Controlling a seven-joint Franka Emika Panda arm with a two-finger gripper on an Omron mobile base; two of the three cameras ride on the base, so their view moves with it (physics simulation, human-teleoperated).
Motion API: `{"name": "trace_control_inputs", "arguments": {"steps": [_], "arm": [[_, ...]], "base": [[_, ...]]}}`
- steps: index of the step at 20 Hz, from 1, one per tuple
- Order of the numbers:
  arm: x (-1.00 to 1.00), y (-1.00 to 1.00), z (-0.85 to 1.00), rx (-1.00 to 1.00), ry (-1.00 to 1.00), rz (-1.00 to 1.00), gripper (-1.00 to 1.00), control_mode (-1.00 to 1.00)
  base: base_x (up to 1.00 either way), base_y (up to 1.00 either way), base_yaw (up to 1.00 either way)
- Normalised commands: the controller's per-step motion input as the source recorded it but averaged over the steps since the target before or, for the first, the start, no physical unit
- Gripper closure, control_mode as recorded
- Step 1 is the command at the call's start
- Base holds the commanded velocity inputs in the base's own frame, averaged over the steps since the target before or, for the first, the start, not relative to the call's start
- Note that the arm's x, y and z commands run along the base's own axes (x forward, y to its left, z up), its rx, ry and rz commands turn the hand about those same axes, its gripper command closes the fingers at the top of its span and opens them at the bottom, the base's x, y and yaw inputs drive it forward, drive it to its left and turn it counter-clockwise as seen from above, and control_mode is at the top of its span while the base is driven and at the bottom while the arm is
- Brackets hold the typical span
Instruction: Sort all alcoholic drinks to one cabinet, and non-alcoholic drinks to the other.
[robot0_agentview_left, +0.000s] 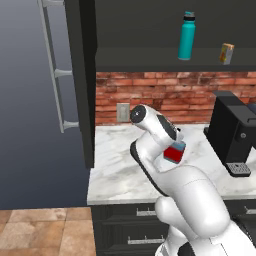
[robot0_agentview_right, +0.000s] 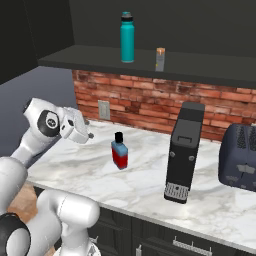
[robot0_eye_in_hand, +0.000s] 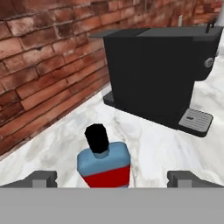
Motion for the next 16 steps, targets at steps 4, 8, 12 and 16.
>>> {"name": "trace_control_inputs", "arguments": {"steps": [4, 8, 12, 16], "arm": [[0.27, 0.00, -0.26, -0.05, 0.00, -0.13, -1.00, -1.00], [0.13, -0.09, -0.16, -0.05, -0.03, -0.09, -1.00, -1.00], [0.15, -0.21, -0.23, -0.04, -0.01, -0.06, -1.00, -1.00], [0.21, -0.21, -0.24, -0.02, 0.00, -0.02, -1.00, -1.00]], "base": [[0.00, 0.00, 0.00], [0.00, 0.00, 0.00], [0.00, 0.00, 0.00], [0.00, 0.00, 0.00]]}}
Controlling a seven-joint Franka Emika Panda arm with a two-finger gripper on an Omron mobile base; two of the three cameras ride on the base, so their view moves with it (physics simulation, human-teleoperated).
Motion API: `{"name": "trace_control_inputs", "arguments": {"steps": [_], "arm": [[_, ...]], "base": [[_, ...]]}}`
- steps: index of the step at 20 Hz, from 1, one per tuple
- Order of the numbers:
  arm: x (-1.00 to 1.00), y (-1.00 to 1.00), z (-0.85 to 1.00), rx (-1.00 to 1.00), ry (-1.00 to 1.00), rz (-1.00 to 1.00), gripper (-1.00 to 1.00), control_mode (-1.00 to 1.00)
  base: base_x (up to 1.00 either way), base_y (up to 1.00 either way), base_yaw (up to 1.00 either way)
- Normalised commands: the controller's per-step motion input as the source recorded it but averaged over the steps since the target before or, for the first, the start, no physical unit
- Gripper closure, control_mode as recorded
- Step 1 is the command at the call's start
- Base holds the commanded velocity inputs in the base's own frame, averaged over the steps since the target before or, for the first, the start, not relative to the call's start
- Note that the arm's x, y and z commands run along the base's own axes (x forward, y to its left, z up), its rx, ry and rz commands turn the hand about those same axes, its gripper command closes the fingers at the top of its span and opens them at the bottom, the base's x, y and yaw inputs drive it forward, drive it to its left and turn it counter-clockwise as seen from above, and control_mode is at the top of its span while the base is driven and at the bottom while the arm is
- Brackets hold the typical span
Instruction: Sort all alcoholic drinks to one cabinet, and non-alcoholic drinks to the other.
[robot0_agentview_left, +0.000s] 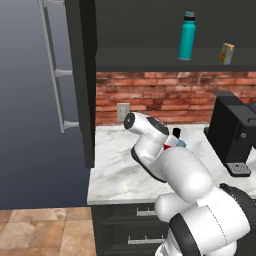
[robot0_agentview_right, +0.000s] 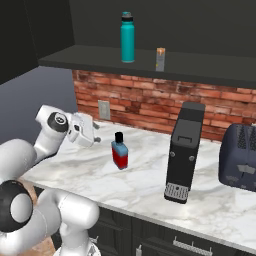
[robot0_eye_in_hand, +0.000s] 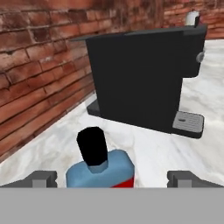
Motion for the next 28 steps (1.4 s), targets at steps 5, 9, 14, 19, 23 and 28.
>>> {"name": "trace_control_inputs", "arguments": {"steps": [5, 9, 14, 19, 23, 28], "arm": [[0.22, -0.09, -0.22, 0.00, 0.00, 0.00, -1.00, -1.00], [0.20, -0.04, -0.23, -0.01, 0.00, 0.00, -1.00, -1.00], [0.23, -0.12, -0.14, -0.02, 0.00, 0.00, -1.00, -1.00], [0.18, -0.14, -0.13, -0.05, 0.00, -0.01, -1.00, -1.00], [0.04, -0.10, -0.12, -0.06, 0.00, -0.03, -1.00, -1.00], [0.03, -0.12, -0.11, -0.05, 0.00, -0.03, -1.00, -1.00]], "base": [[0.00, 0.00, 0.00], [0.00, 0.00, 0.00], [0.00, 0.00, 0.00], [0.00, 0.00, 0.00], [0.00, 0.00, 0.00], [0.00, 0.00, 0.00]]}}
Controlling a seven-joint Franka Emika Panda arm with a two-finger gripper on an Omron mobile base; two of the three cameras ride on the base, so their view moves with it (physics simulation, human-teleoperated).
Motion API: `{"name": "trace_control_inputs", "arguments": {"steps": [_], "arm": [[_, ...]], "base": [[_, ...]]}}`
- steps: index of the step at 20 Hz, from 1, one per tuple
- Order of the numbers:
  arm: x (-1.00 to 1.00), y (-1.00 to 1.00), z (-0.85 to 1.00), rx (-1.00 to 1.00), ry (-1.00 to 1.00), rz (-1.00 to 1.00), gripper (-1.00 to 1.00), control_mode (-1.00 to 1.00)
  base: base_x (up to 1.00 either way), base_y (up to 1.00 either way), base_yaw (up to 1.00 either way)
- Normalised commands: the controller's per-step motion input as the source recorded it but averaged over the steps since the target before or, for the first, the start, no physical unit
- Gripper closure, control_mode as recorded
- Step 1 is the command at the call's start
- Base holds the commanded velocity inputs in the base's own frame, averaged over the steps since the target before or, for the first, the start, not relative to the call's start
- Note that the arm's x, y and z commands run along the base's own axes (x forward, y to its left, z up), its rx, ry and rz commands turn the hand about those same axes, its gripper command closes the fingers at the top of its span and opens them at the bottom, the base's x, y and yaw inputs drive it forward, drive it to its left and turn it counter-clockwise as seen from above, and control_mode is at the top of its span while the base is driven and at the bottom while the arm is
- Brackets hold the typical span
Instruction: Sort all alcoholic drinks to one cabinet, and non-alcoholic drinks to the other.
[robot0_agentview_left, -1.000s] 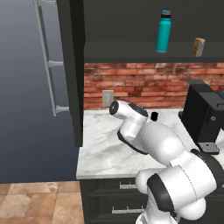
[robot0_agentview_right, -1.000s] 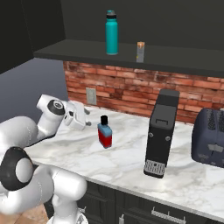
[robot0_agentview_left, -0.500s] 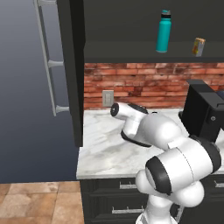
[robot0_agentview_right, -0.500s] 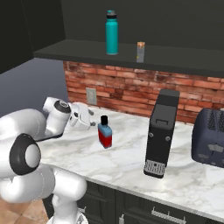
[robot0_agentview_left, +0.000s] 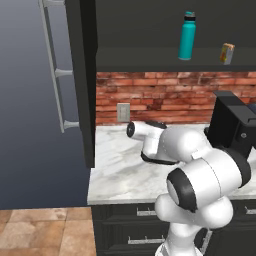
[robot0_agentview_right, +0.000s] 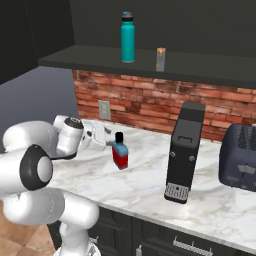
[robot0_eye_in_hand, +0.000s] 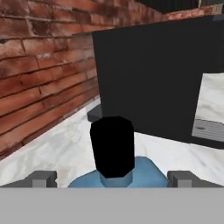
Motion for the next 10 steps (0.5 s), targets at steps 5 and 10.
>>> {"name": "trace_control_inputs", "arguments": {"steps": [5, 10], "arm": [[0.00, -0.14, -0.04, -0.07, 0.00, -0.06, -1.00, -1.00], [0.00, -0.15, 0.00, -0.06, 0.00, -0.05, -1.00, -1.00]], "base": [[0.00, 0.00, 0.00], [0.00, 0.00, 0.00]]}}
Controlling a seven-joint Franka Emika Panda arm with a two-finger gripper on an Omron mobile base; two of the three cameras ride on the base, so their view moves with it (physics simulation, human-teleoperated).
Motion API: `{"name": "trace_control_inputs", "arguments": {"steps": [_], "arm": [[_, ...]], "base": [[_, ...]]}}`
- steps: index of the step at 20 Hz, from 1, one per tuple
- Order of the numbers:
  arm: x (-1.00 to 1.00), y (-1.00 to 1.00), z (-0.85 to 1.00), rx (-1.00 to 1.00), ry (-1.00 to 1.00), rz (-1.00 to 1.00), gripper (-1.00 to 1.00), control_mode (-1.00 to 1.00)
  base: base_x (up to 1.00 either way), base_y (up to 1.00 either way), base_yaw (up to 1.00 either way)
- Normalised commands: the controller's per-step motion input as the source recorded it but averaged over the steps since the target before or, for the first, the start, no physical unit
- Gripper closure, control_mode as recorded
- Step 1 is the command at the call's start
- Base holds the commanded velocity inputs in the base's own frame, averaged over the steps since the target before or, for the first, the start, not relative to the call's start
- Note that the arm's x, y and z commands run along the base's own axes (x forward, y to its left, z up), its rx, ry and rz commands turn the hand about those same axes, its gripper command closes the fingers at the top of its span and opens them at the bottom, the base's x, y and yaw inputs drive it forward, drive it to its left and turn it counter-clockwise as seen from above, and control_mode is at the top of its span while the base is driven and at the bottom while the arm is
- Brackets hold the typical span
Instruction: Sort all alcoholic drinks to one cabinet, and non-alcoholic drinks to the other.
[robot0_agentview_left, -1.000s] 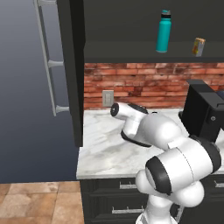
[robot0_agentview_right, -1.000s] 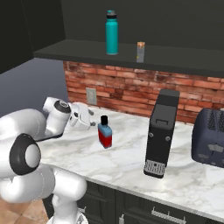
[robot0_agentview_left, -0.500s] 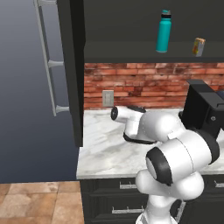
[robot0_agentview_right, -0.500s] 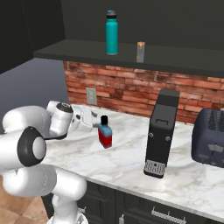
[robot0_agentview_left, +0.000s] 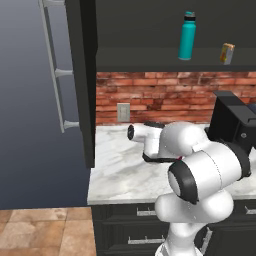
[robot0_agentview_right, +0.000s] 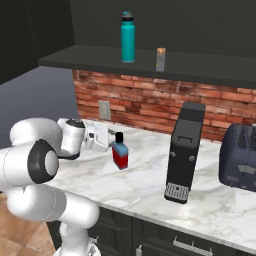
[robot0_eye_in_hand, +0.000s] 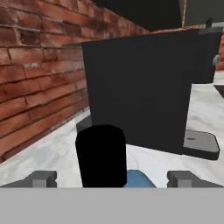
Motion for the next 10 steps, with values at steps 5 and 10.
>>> {"name": "trace_control_inputs", "arguments": {"steps": [5, 10], "arm": [[0.11, -0.13, 0.00, -0.03, 0.00, -0.03, -1.00, -1.00], [0.24, -0.05, -0.03, 0.00, 0.05, 0.00, -1.00, -1.00]], "base": [[0.00, 0.00, 0.00], [0.00, 0.00, 0.00]]}}
